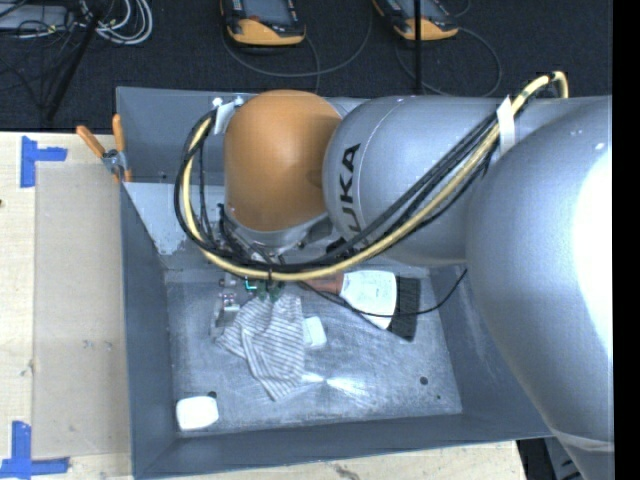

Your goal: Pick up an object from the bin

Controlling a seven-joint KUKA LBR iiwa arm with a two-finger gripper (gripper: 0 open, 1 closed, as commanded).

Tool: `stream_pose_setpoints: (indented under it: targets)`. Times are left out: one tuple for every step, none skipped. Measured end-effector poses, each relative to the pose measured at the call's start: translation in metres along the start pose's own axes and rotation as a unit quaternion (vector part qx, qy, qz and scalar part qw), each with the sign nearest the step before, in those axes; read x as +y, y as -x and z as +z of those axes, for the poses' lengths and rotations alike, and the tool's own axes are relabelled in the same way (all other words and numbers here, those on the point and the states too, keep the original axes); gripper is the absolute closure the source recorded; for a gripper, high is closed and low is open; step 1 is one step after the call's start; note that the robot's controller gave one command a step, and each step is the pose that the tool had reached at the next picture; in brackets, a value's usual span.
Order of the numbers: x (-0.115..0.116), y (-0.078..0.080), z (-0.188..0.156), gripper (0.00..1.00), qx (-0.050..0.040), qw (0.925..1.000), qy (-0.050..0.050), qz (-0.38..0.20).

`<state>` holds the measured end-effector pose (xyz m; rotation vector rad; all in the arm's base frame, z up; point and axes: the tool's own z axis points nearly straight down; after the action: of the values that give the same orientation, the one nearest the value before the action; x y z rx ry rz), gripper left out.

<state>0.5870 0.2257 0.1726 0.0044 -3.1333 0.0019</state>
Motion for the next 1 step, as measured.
stream_pose_setpoints:
  targets:
    - [-0.0007, 0.0020, -0.0044, 0.00, -0.0037, 1.0000, 0.001, 0.002]
